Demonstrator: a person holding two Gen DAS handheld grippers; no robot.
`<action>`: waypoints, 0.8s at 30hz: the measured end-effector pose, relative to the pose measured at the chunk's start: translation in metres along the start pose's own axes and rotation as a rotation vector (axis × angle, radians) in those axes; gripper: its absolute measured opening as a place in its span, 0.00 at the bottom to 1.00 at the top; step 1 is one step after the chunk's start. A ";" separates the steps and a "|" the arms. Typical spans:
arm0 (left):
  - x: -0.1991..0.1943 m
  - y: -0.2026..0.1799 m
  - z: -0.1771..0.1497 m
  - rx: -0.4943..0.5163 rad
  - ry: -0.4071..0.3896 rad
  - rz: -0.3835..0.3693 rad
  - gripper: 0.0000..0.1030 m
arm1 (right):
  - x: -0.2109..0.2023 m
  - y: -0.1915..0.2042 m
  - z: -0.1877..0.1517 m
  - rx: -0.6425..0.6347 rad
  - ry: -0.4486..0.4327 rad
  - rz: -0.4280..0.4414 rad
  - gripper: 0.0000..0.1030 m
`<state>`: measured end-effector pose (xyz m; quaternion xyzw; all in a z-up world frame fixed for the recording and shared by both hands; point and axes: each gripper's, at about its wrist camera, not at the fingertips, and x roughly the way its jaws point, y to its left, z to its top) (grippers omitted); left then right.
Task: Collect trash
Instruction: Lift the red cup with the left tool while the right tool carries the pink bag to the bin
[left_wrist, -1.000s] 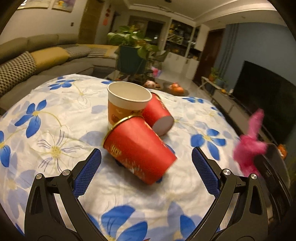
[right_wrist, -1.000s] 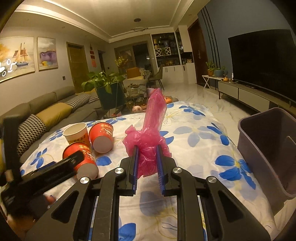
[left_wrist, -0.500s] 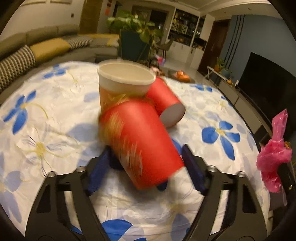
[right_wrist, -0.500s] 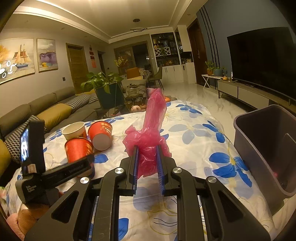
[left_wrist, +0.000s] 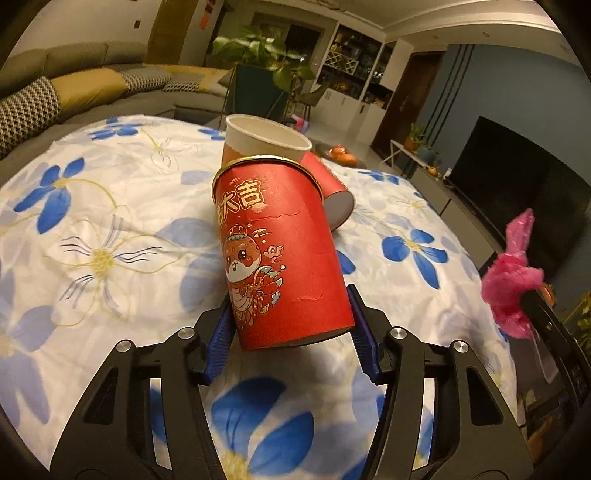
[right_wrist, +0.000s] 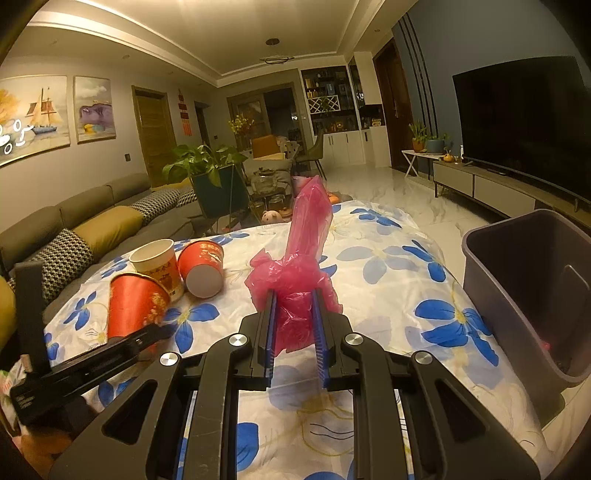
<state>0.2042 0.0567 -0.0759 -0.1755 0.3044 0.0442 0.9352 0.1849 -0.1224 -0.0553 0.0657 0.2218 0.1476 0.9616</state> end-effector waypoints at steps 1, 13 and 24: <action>-0.004 0.001 -0.001 0.005 -0.006 -0.002 0.54 | -0.001 0.000 0.001 -0.001 -0.002 -0.001 0.18; -0.044 -0.031 0.001 0.095 -0.073 -0.074 0.54 | -0.036 -0.010 0.004 -0.017 -0.050 -0.039 0.19; -0.056 -0.089 -0.005 0.191 -0.091 -0.175 0.54 | -0.067 -0.046 0.008 -0.007 -0.093 -0.123 0.19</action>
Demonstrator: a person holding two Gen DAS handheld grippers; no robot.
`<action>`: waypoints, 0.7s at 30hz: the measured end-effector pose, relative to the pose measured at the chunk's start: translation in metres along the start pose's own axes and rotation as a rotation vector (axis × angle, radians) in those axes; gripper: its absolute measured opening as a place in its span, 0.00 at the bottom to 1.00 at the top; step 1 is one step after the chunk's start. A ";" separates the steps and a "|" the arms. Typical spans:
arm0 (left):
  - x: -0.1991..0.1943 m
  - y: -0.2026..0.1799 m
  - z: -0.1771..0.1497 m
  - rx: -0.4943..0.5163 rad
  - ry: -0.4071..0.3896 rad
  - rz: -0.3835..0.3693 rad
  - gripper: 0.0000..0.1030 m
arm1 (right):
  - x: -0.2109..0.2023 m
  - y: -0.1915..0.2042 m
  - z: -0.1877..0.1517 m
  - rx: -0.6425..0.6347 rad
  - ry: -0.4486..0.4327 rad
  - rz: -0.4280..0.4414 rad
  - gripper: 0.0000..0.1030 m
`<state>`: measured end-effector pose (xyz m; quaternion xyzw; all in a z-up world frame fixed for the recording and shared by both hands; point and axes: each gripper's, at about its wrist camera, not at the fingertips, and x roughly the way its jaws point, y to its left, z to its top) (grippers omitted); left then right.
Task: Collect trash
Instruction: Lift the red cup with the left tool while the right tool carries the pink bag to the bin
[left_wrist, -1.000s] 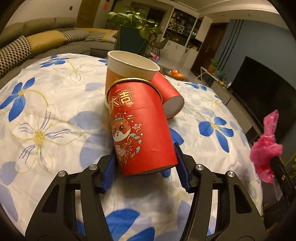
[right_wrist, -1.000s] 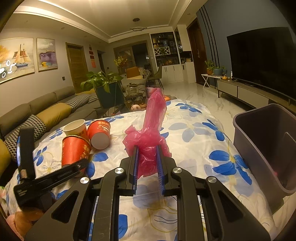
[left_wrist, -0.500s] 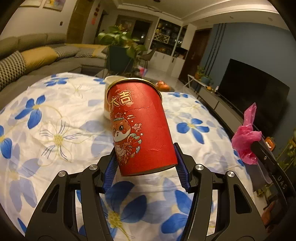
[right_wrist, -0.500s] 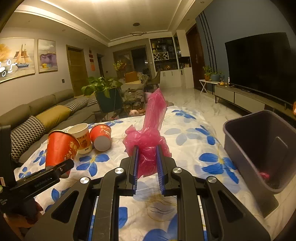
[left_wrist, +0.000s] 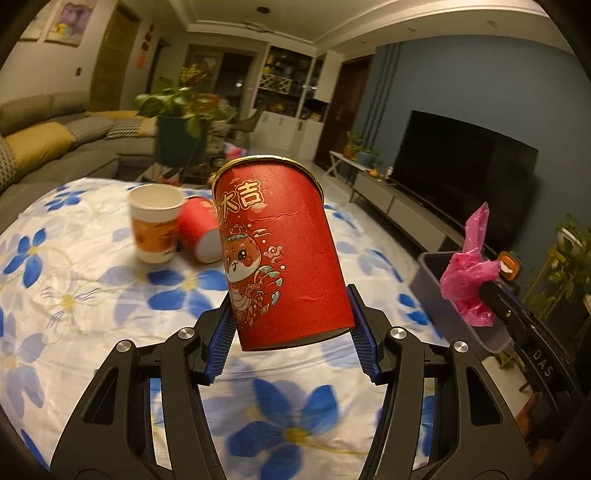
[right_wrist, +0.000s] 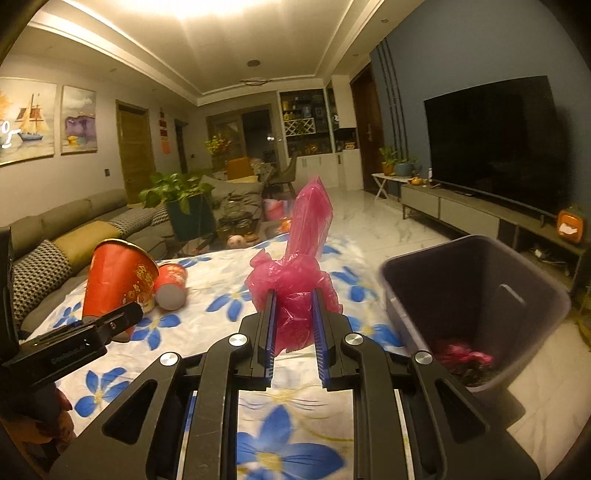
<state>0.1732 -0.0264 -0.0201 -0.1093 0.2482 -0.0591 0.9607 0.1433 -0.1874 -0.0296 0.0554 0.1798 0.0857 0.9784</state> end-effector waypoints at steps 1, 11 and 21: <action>0.001 -0.006 0.001 0.010 -0.002 -0.007 0.54 | -0.002 -0.003 0.000 0.001 -0.003 -0.007 0.19; 0.017 -0.071 0.005 0.102 -0.008 -0.099 0.54 | -0.011 -0.046 0.008 0.016 -0.035 -0.119 0.19; 0.037 -0.131 0.016 0.181 -0.024 -0.199 0.54 | -0.016 -0.093 0.015 0.053 -0.068 -0.221 0.19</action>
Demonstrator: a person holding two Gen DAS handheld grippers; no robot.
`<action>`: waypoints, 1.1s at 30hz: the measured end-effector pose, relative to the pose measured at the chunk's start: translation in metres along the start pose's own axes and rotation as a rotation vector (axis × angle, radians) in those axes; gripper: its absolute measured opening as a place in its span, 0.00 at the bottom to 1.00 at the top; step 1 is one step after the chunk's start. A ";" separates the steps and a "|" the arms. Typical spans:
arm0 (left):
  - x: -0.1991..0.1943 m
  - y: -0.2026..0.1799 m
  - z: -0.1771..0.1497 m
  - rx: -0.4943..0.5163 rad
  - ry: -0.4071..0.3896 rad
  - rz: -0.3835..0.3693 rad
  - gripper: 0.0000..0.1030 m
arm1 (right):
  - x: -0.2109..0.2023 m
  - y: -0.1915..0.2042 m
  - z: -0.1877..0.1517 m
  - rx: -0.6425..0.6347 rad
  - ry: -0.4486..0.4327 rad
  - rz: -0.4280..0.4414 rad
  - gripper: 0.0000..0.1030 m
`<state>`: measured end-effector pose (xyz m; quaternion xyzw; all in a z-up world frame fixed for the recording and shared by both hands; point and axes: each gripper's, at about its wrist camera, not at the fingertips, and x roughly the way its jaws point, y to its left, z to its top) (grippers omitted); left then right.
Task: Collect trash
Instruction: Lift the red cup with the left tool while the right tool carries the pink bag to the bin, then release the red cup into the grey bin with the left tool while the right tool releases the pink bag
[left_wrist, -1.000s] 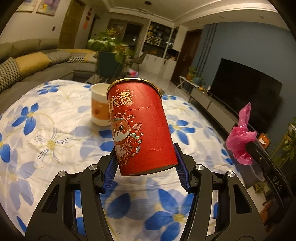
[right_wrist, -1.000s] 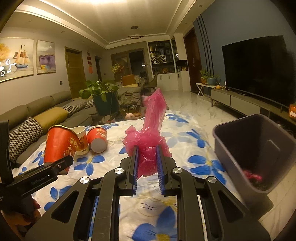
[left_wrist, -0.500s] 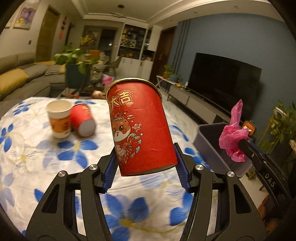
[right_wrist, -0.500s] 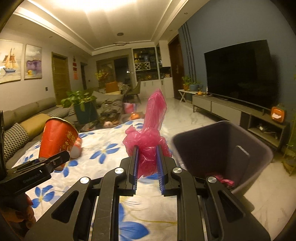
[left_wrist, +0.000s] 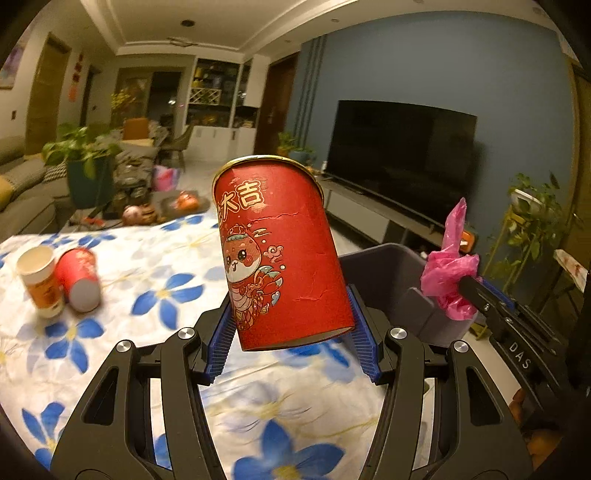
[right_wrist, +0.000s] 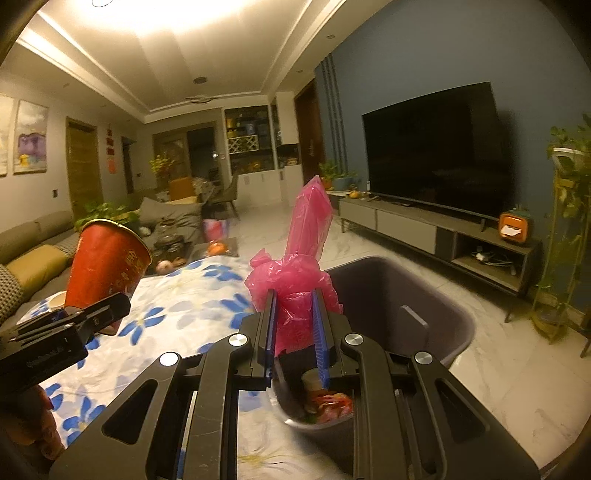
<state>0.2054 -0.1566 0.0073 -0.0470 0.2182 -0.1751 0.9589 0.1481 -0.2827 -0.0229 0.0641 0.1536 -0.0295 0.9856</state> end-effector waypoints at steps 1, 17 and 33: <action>0.002 -0.004 0.001 0.006 -0.002 -0.010 0.54 | 0.001 -0.005 0.002 0.005 -0.003 -0.010 0.19; 0.050 -0.063 0.007 0.102 -0.008 -0.154 0.54 | 0.004 -0.030 -0.002 0.022 -0.016 -0.078 0.19; 0.087 -0.082 -0.003 0.147 0.030 -0.252 0.55 | 0.006 -0.037 -0.001 0.038 -0.026 -0.073 0.19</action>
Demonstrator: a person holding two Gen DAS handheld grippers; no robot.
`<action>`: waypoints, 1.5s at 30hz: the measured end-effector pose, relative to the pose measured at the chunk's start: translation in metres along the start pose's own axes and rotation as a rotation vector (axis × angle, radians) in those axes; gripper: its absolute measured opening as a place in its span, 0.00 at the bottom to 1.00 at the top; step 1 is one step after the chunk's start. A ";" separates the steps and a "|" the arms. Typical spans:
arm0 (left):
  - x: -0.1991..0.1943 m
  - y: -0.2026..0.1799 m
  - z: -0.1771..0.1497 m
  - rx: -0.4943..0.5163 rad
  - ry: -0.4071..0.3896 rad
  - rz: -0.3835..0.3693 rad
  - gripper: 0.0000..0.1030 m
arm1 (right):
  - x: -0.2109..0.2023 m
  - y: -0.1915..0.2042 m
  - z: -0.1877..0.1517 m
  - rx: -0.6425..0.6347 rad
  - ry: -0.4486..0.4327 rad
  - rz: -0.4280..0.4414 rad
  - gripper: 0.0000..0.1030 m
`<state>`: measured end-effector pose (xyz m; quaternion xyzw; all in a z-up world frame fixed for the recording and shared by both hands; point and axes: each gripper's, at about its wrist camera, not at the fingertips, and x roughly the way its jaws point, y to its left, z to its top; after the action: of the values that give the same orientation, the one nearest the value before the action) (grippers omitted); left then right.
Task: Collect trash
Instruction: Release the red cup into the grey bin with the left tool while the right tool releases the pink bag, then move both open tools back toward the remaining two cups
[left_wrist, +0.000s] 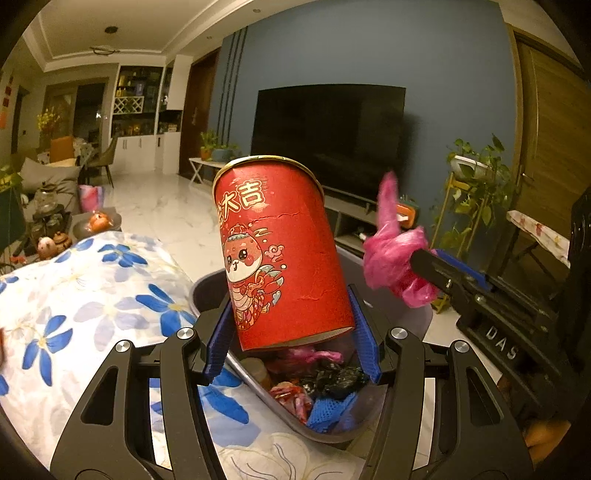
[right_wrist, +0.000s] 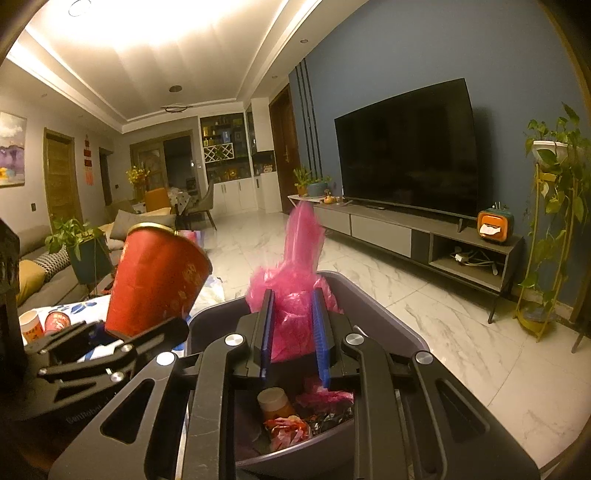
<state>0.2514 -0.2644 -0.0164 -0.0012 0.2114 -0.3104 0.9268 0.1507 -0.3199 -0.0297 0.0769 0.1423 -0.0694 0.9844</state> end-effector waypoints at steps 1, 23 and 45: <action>0.003 0.001 -0.001 -0.001 0.005 0.000 0.55 | 0.000 -0.001 0.001 0.005 0.000 0.001 0.19; -0.024 0.043 -0.034 -0.103 0.016 0.130 0.91 | -0.023 -0.001 -0.002 0.059 -0.005 -0.025 0.73; -0.176 0.157 -0.087 -0.279 -0.015 0.615 0.94 | -0.049 0.094 -0.027 -0.040 0.060 0.122 0.88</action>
<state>0.1812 -0.0256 -0.0480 -0.0667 0.2355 0.0158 0.9695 0.1122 -0.2174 -0.0285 0.0678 0.1679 -0.0042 0.9835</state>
